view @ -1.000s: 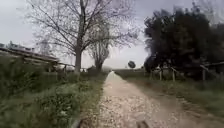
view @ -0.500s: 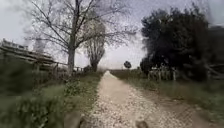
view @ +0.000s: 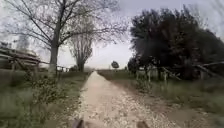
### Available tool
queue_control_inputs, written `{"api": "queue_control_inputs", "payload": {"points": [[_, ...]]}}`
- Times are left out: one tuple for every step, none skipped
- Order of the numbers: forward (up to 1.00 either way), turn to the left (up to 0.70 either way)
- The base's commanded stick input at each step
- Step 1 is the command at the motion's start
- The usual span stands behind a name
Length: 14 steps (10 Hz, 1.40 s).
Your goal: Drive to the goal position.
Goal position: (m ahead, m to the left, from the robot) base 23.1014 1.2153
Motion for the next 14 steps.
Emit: {"api": "queue_control_inputs", "payload": {"points": [[0.85,0.0],[0.85,0.0],[0.85,0.0],[0.85,0.0],[0.85,0.0],[0.85,0.0],[0.85,0.04],[0.85,0.27],[0.85,0.33],[0.85,0.08],[0.85,0.0],[0.85,0.0],[0.85,0.0],[0.85,0.0]]}}
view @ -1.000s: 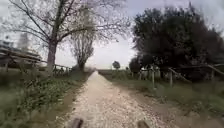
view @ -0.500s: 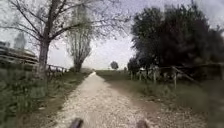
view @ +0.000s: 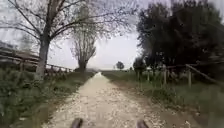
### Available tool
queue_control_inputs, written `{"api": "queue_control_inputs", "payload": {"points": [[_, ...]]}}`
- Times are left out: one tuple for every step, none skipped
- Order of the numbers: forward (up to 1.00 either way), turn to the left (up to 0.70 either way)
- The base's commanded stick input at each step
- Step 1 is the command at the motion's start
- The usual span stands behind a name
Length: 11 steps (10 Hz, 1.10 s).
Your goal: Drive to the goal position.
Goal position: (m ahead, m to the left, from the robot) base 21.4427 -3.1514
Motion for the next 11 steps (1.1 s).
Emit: {"api": "queue_control_inputs", "payload": {"points": [[0.85,0.0],[0.85,0.0],[0.85,0.0],[0.85,0.0],[0.85,0.0],[0.85,0.0],[0.85,0.0],[0.85,0.0],[0.85,0.0],[0.85,0.0],[0.85,0.0]]}}
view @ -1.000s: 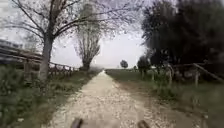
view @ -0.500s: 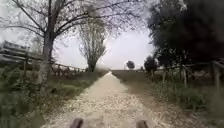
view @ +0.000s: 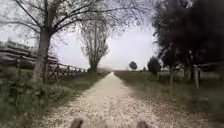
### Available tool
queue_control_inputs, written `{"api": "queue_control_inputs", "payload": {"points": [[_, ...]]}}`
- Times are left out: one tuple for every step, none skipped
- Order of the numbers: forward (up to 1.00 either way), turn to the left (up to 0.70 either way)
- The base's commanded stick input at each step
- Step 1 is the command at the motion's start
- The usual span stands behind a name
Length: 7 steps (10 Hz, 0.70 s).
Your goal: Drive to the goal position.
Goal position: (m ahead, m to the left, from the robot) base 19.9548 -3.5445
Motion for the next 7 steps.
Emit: {"api": "queue_control_inputs", "payload": {"points": [[0.85,0.0],[0.85,0.0],[0.85,-0.03],[0.85,-0.32],[0.85,-0.03],[0.85,0.0],[0.85,0.0]]}}
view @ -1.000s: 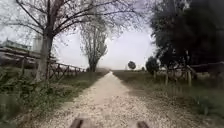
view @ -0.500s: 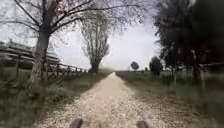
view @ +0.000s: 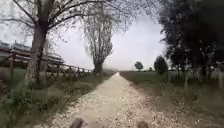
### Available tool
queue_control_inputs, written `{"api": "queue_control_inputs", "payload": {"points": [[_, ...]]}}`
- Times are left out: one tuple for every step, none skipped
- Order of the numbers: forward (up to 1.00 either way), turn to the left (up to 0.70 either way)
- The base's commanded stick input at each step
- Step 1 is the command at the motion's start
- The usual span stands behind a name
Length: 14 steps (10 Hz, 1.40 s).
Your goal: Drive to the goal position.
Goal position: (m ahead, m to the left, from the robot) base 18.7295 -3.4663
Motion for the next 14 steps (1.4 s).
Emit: {"api": "queue_control_inputs", "payload": {"points": [[0.85,0.0],[0.85,0.0],[0.85,0.0],[0.85,0.0],[0.85,0.0],[0.85,0.0],[1.0,0.0],[1.0,0.0],[1.0,0.0],[1.0,0.0],[1.0,0.0],[1.0,-0.16],[1.0,-0.34],[1.0,-0.22]]}}
